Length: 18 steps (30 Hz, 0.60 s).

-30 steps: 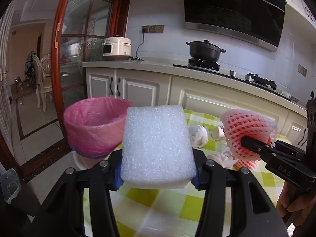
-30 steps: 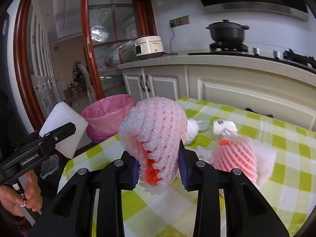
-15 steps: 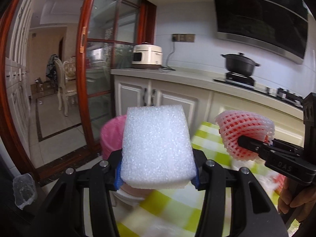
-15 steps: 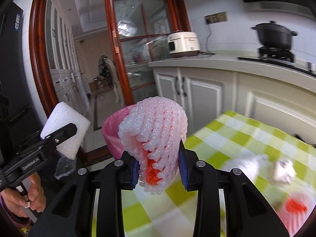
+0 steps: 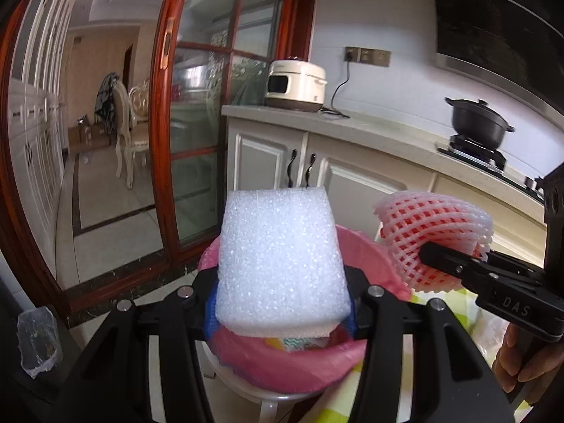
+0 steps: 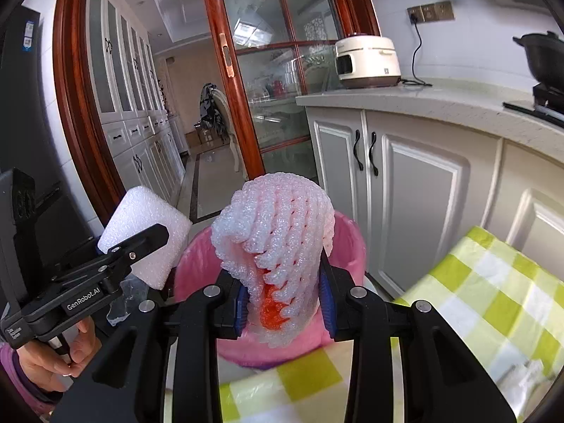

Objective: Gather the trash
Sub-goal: 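Carry foam sheet and foam net to the pink bin and open both tools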

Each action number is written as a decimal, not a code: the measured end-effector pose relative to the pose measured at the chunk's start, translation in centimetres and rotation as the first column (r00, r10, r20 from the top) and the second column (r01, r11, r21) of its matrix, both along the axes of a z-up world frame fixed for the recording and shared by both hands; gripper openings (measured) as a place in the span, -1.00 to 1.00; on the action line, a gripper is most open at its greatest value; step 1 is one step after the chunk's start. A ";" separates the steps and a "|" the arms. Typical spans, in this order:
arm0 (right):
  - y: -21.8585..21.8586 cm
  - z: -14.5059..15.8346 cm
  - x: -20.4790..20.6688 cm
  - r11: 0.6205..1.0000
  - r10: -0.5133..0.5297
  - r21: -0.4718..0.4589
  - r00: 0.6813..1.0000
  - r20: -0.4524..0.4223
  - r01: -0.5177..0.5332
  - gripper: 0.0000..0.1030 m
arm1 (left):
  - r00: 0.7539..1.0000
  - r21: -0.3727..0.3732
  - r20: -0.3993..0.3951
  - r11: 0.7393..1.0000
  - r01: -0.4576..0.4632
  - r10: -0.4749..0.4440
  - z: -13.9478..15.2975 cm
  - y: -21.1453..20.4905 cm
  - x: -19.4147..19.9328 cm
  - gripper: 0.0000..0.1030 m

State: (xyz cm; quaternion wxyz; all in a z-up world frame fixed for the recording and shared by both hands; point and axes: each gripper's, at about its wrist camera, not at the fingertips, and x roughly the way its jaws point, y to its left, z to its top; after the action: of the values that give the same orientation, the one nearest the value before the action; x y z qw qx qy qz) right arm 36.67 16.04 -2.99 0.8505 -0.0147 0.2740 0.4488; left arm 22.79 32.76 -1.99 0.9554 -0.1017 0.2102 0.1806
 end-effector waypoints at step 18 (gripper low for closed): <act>2.8 -4.0 3.6 0.998 0.018 -0.062 0.998 -0.056 -0.021 0.02 | 0.995 -0.029 -0.089 0.999 -0.045 0.043 -4.1 3.7 3.2 0.35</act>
State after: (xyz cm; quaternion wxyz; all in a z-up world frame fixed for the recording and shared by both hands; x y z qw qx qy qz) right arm 40.29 18.86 -7.03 0.8373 -0.0317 0.3110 0.4486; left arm 25.96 36.42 -6.04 0.9394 -0.1128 0.2525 0.2027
